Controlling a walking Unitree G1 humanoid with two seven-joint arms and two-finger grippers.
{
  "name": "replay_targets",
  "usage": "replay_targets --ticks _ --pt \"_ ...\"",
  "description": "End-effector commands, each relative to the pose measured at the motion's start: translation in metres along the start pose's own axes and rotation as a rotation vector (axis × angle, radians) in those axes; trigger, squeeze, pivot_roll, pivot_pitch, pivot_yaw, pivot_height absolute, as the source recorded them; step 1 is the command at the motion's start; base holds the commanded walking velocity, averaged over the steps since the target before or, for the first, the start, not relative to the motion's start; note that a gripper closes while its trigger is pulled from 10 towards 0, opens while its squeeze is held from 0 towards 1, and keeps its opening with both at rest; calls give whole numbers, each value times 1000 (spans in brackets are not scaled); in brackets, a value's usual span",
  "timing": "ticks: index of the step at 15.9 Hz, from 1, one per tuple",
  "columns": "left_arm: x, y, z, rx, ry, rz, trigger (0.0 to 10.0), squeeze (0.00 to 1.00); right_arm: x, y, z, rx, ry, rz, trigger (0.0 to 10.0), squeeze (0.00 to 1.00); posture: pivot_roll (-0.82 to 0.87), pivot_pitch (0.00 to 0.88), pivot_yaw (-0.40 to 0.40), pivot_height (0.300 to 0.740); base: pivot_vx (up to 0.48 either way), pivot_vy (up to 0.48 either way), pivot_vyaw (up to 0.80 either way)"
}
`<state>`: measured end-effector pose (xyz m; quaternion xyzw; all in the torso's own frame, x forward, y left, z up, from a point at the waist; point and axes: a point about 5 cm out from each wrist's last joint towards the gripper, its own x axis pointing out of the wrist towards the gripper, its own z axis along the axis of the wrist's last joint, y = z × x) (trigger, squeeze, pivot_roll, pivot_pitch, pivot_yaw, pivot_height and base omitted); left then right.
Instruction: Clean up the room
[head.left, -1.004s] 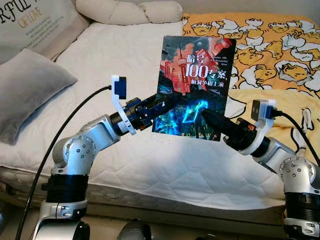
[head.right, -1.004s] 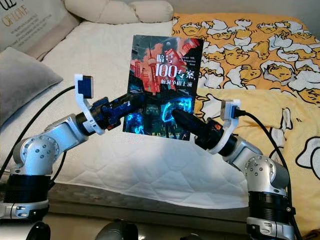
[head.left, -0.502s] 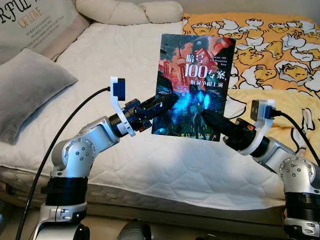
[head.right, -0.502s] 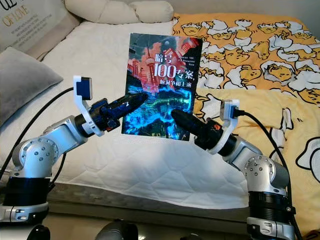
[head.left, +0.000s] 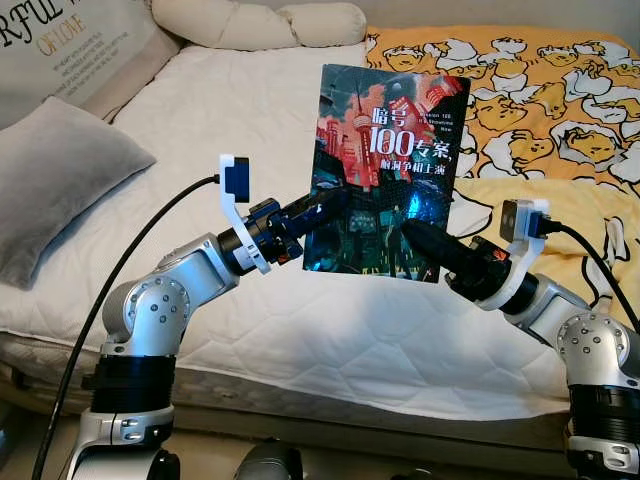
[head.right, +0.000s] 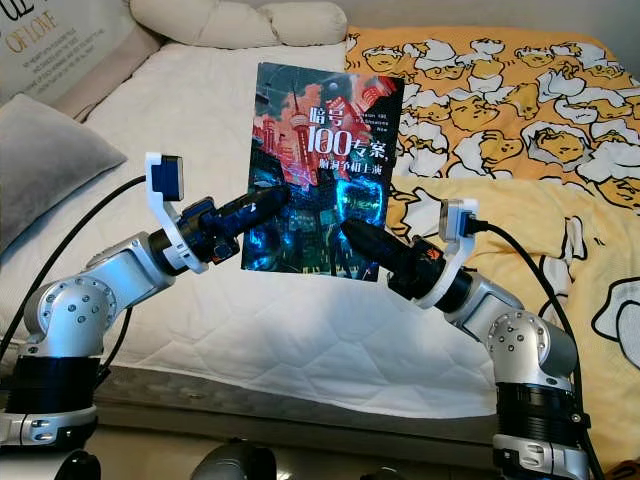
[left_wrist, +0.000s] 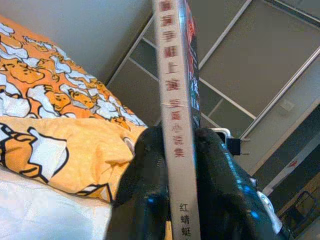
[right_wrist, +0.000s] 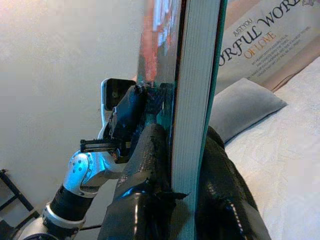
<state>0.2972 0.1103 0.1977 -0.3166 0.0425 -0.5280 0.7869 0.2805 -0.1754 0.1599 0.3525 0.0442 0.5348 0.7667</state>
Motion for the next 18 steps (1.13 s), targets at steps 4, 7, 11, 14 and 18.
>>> replay_targets --ticks 4,7,11,14,18 --pt "3 -5 7 9 -38 -18 0 0 3 4 6 -18 -12 -3 10000 1000 23 0 81 740 0 0 0" --pt "0 -5 12 24 -61 -2 0 0 -2 1 7 -28 -30 -50 10000 1000 22 0 82 740 0 0 0" --pt "-20 -5 27 134 -72 97 0 0 -41 -11 7 -135 -107 -336 10000 965 14 0 87 740 0 0 0" --pt "-32 18 20 391 60 457 10000 0 -42 -7 4 -217 -123 -460 10000 0 -15 0 94 740 0 0 0" --pt "-55 36 -10 655 93 870 10000 0 -24 -25 -37 -554 144 -927 10000 0 -46 0 67 740 0 0 0"
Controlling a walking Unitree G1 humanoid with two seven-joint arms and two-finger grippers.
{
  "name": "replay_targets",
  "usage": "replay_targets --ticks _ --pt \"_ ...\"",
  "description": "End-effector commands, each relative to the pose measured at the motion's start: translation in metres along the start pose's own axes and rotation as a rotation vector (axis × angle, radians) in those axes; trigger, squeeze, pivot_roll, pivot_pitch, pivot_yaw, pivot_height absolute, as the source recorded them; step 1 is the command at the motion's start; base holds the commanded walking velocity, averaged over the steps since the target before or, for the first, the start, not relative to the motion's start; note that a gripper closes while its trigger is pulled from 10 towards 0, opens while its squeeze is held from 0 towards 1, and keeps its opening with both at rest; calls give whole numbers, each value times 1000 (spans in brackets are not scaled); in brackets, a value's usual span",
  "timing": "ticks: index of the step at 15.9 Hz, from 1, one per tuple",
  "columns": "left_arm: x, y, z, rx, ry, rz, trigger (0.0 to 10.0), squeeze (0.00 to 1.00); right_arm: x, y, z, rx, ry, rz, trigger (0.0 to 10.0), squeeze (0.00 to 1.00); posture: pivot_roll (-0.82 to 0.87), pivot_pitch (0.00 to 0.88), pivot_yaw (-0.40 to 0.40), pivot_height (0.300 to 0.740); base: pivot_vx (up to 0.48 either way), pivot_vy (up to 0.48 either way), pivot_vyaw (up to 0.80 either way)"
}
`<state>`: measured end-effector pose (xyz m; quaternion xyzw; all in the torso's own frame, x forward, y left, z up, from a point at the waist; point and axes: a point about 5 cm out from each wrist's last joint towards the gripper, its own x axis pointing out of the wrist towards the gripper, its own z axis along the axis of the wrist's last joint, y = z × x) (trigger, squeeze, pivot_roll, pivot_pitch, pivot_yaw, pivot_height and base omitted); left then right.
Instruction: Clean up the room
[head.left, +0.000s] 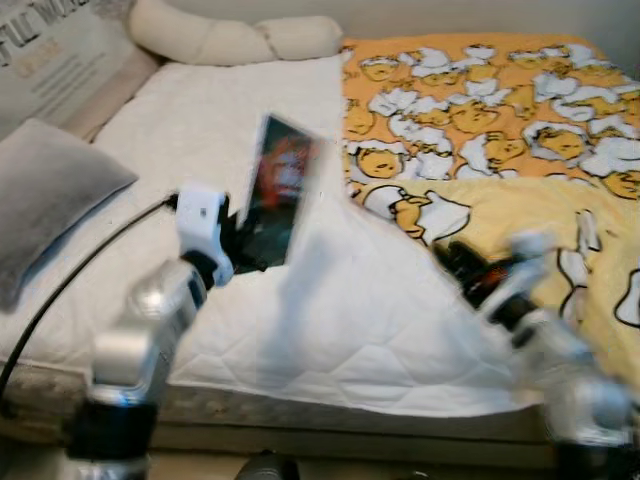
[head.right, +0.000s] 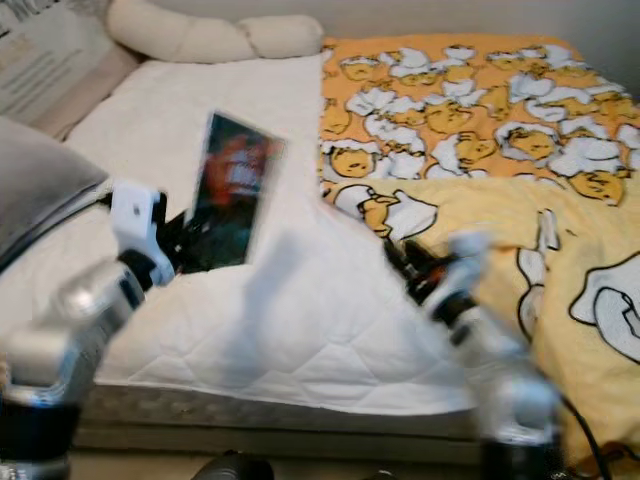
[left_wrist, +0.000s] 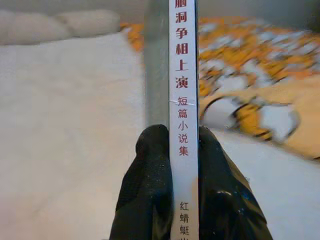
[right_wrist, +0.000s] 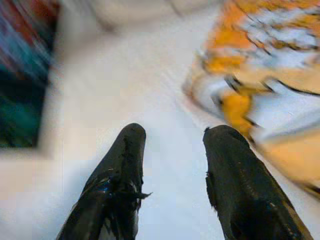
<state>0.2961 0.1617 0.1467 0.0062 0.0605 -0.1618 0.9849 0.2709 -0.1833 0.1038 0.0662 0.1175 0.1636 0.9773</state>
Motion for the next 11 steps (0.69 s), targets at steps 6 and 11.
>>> replay_targets --ticks 6,11 --pt "-16 -7 -19 141 10 145 10000 0 -14 17 -25 -106 -6 -212 10000 0 -30 0 58 740 0 344 0" --pt "-18 -10 -17 150 -4 164 10000 0 -16 32 -36 -33 31 -181 10000 0 -14 0 65 740 0 450 0"
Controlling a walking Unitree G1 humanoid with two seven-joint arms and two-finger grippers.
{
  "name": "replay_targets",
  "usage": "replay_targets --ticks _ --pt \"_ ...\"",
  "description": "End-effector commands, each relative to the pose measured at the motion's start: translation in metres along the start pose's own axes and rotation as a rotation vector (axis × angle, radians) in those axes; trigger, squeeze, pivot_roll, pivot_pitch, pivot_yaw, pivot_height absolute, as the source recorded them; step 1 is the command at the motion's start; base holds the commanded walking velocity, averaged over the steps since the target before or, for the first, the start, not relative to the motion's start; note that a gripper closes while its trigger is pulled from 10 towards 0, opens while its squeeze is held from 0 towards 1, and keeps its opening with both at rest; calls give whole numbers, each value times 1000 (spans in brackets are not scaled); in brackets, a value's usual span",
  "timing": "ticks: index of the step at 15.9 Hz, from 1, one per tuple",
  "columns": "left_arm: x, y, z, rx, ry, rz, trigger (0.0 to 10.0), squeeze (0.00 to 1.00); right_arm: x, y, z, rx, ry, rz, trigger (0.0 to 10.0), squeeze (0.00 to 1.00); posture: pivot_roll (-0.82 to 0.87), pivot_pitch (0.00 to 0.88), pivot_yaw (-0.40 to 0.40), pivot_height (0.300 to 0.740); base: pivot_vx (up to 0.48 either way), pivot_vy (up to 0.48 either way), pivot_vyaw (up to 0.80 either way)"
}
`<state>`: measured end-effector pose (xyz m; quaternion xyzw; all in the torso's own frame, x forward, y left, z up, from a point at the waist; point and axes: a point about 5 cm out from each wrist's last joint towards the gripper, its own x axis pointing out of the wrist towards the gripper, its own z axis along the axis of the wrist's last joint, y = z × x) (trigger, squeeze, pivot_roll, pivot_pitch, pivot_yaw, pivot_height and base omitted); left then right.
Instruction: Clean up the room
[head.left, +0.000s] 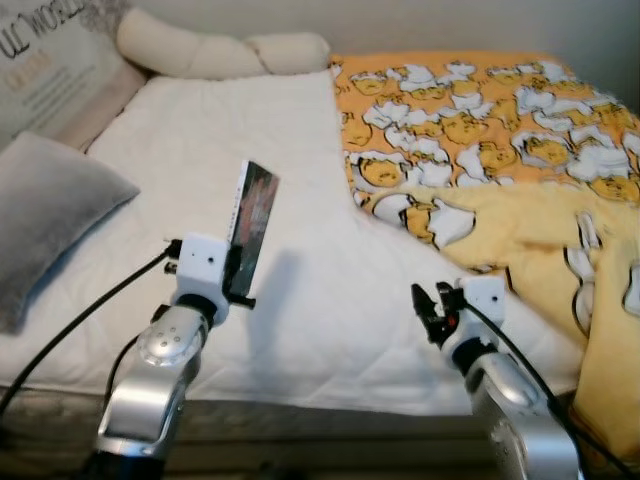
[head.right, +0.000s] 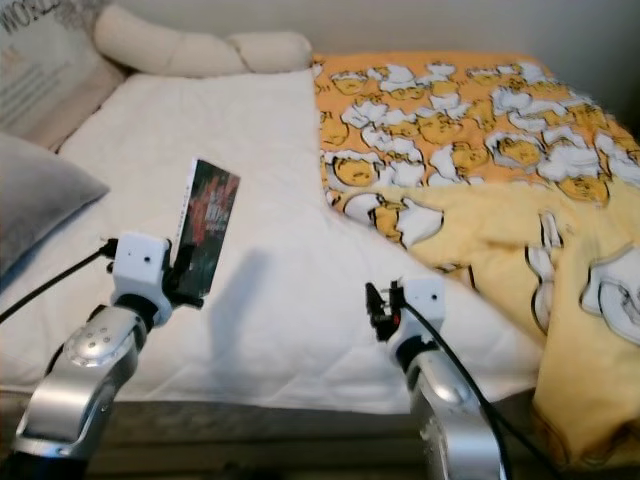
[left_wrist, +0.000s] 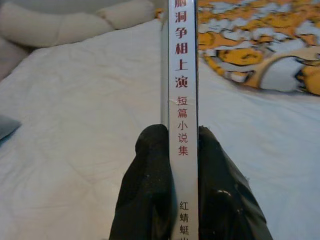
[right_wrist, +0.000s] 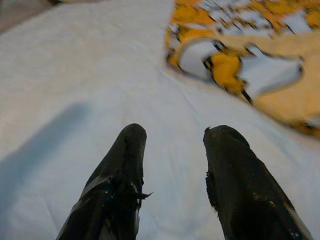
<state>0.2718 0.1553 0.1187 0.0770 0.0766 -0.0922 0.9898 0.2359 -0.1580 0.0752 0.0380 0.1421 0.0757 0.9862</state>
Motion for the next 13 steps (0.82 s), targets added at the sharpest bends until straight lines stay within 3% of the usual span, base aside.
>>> replay_targets --ticks 1,13 --pt "-1 6 13 20 -60 21 10000 0 1 3 3 -6 -14 3 10000 0 -13 0 65 740 0 446 0" --pt "-8 6 16 8 -68 50 10000 0 4 9 5 -15 -12 60 10000 0 23 0 40 740 0 424 0"
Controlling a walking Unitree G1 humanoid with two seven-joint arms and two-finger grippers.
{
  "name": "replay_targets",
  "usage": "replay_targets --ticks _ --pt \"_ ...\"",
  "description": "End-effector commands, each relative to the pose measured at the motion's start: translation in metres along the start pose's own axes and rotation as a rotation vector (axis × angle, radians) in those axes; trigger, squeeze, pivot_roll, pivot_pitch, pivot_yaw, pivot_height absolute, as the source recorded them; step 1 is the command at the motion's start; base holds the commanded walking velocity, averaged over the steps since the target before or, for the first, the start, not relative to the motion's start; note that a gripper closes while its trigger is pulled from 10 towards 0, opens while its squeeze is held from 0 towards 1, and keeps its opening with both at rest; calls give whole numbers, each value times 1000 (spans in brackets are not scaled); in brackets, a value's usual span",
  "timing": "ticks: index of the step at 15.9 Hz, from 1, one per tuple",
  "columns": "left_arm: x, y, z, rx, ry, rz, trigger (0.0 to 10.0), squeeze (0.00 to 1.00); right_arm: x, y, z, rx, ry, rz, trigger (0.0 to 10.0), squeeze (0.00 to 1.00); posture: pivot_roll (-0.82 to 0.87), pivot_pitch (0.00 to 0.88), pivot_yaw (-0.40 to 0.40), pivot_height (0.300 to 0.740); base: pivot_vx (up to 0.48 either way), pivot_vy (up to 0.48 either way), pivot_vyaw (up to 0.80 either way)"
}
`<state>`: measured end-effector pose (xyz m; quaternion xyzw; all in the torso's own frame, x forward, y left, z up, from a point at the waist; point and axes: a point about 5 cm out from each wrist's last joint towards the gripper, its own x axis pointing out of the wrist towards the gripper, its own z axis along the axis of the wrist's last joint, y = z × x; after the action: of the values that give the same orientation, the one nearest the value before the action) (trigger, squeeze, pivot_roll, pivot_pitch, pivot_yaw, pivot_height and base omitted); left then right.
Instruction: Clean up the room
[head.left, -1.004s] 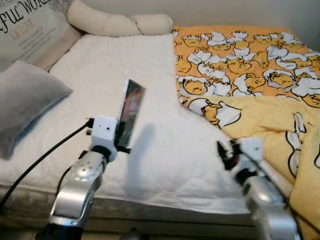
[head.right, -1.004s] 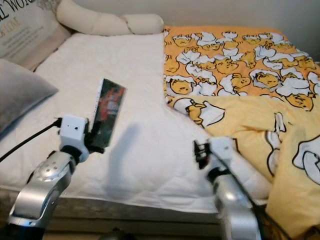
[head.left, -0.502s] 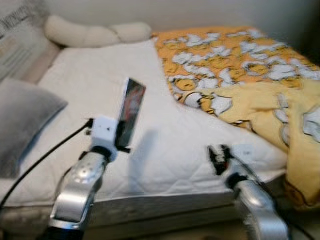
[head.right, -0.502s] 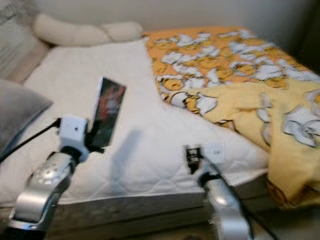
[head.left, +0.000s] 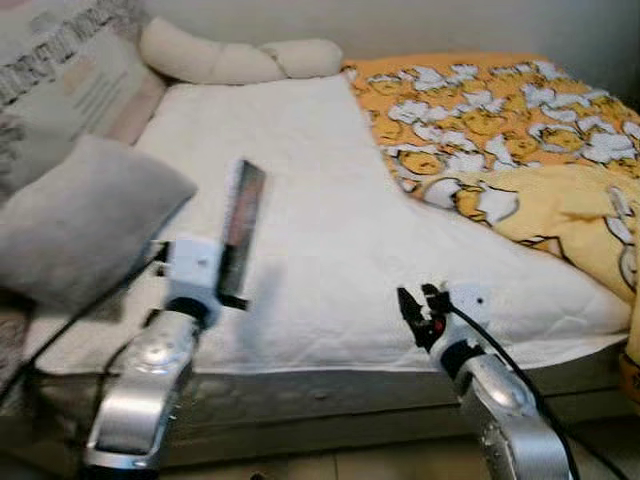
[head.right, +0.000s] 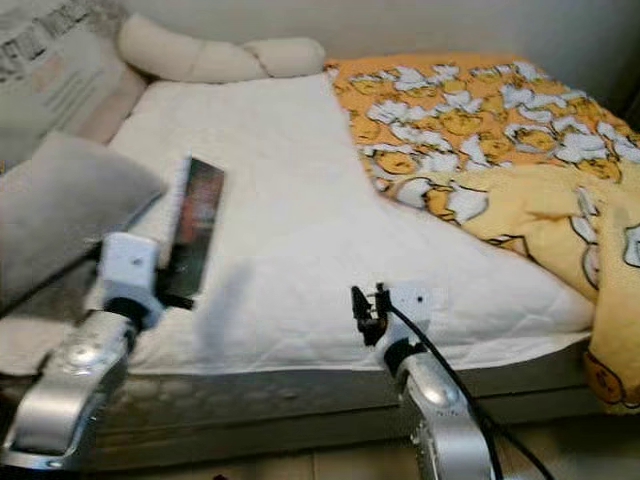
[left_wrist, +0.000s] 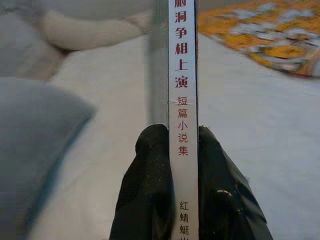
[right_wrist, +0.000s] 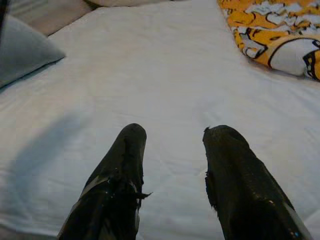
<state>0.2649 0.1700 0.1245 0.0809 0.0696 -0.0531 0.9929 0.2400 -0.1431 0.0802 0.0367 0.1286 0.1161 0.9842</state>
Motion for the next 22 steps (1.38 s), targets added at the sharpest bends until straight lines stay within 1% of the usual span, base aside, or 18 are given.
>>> replay_targets --ticks 1,3,4,5,6,7,10,11,13,15,22 --pt "1 -8 15 -11 -72 -26 10000 0 -1 -4 1 7 5 -10 10000 0 22 0 40 740 0 0 0" --pt "-1 -6 16 -45 -65 -20 10000 0 -1 -3 3 40 -1 5 10000 0 23 1 39 740 0 0 0" --pt "-1 -6 17 -47 -68 -29 10000 0 -1 -2 3 53 2 11 10000 0 25 2 38 740 0 0 0" --pt "-2 -7 19 -46 -83 -40 10000 0 -1 -2 3 52 2 15 10000 0 25 1 38 740 0 0 0" --pt "-2 -5 21 -71 -86 -37 10000 0 -1 -1 3 55 3 32 10000 0 27 3 37 740 0 0 0" --pt "-1 -2 22 -80 -87 -29 10000 0 -2 0 3 60 4 42 10000 0 29 4 36 740 281 0 0" --pt "-2 -2 22 -74 -84 -35 10000 0 -1 0 3 49 5 49 10000 0 33 3 36 740 284 0 0" --pt "-2 -1 22 -73 -81 -37 10000 0 0 1 4 27 9 67 10000 0 35 3 38 740 285 0 0" --pt "-2 -1 22 -70 -77 -43 10000 0 1 2 3 12 16 82 10000 0 36 1 41 740 287 0 800" --pt "-2 0 22 -69 -75 -47 10000 0 1 -1 4 51 7 58 10000 0 34 0 43 740 289 0 0" --pt "-1 -1 20 -77 -63 -69 10000 0 0 1 3 39 15 84 10000 0 26 0 43 740 288 0 0"
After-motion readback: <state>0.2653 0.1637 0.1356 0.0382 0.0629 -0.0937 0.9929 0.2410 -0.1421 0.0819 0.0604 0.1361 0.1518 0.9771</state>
